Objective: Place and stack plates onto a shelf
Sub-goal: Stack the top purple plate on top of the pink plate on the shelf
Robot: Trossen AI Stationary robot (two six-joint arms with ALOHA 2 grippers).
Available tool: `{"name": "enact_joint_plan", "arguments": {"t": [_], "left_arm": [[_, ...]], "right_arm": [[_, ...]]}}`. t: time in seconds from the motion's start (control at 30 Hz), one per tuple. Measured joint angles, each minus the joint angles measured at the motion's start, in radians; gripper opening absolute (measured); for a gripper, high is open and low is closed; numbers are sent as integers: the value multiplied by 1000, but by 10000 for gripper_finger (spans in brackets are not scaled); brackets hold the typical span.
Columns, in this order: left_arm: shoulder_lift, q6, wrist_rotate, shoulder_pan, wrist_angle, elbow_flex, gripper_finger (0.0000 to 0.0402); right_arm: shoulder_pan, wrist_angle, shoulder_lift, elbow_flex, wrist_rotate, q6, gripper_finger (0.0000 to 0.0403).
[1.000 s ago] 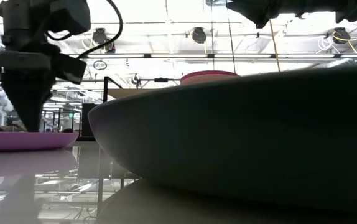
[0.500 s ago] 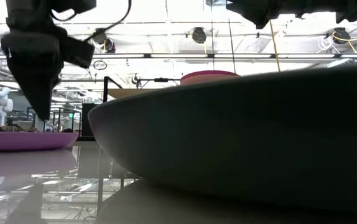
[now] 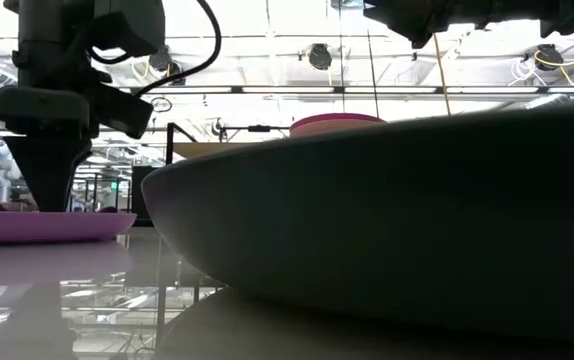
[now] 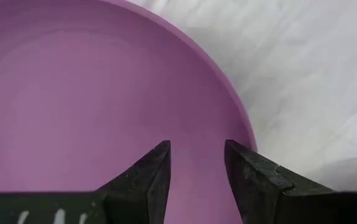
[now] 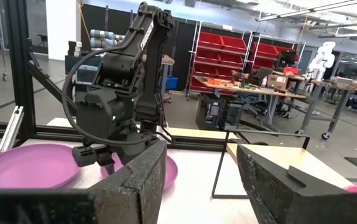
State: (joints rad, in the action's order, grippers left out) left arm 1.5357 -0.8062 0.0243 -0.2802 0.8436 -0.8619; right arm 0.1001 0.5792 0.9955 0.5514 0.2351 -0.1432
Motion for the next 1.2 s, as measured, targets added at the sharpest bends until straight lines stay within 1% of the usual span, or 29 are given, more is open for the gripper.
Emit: {"name": "enact_joint_plan", "arguments": {"t": [0.13, 0.27, 0.37, 0.47, 0.57, 0.77, 0.87, 1.2], "left_arm": [[-7, 11, -33, 7, 10, -30, 156], [-7, 26, -14, 2, 19, -94, 156], [-7, 36, 3, -13, 14, -113, 156], [-7, 43, 8, -29, 0, -110, 156], [-7, 26, 27, -38, -7, -93, 156], [13, -10, 29, -37, -18, -63, 156], [39, -2, 29, -37, -74, -57, 156], [143, 44, 28, -15, -86, -56, 156]], "right_arm": [[0, -1, 0, 0, 4, 0, 176], [0, -1, 0, 0, 4, 0, 176], [0, -2, 0, 0, 4, 0, 176], [0, -9, 0, 0, 4, 0, 176], [0, -17, 0, 0, 4, 0, 176], [0, -22, 0, 0, 4, 1, 176], [0, -23, 0, 0, 4, 1, 176], [0, -26, 0, 0, 4, 1, 176]]}}
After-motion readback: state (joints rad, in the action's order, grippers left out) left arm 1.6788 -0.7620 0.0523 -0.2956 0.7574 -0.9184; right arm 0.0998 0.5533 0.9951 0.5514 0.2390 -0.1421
